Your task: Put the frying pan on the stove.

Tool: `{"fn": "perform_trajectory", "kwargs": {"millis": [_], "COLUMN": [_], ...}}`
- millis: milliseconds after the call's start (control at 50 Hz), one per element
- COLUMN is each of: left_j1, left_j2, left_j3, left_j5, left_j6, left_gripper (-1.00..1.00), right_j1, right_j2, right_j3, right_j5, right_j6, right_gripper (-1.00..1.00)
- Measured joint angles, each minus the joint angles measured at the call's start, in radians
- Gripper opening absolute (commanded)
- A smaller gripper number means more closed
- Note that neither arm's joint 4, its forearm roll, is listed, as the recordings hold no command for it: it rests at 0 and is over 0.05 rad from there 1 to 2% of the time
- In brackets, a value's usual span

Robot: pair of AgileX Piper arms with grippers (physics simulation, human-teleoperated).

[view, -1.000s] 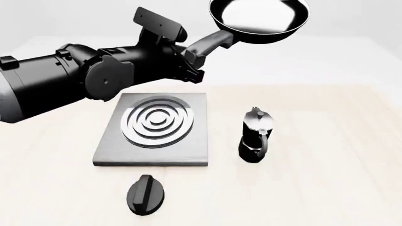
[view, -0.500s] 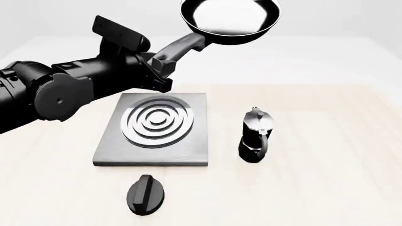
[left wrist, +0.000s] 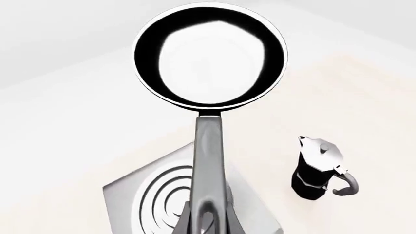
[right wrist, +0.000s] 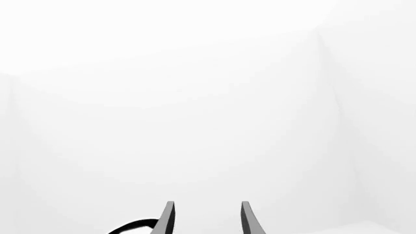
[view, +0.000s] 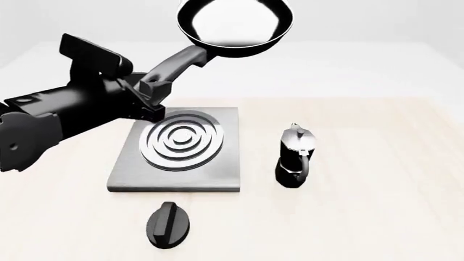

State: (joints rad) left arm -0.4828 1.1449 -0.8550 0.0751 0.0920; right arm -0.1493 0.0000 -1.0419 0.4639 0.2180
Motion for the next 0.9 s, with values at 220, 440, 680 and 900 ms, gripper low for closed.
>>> {"fn": "perform_trajectory", "kwargs": {"millis": [220, 440, 680, 900], "left_j1": [0.023, 0.053, 0.093, 0.112], "left_j2": [-0.078, -0.16, -0.267, -0.338], "left_j3": [0.07, 0.14, 0.226, 0.285], "left_j5": [0.014, 0.037, 0.075, 0.102], "left_j6": [-0.002, -0.008, -0.024, -0.04], "left_gripper": [-1.0, -1.0, -1.0, -1.0], "right_j1": [0.001, 0.002, 0.005, 0.008], "right_j2": [0.0, 0.0, 0.0, 0.0], "right_j3": [-0.002, -0.002, -0.011, -0.019], "right_j5": [0.0, 0.001, 0.008, 0.013], "right_j6": [-0.002, -0.005, -0.008, -0.009], "right_gripper": [1.0, 1.0, 1.0, 1.0]}}
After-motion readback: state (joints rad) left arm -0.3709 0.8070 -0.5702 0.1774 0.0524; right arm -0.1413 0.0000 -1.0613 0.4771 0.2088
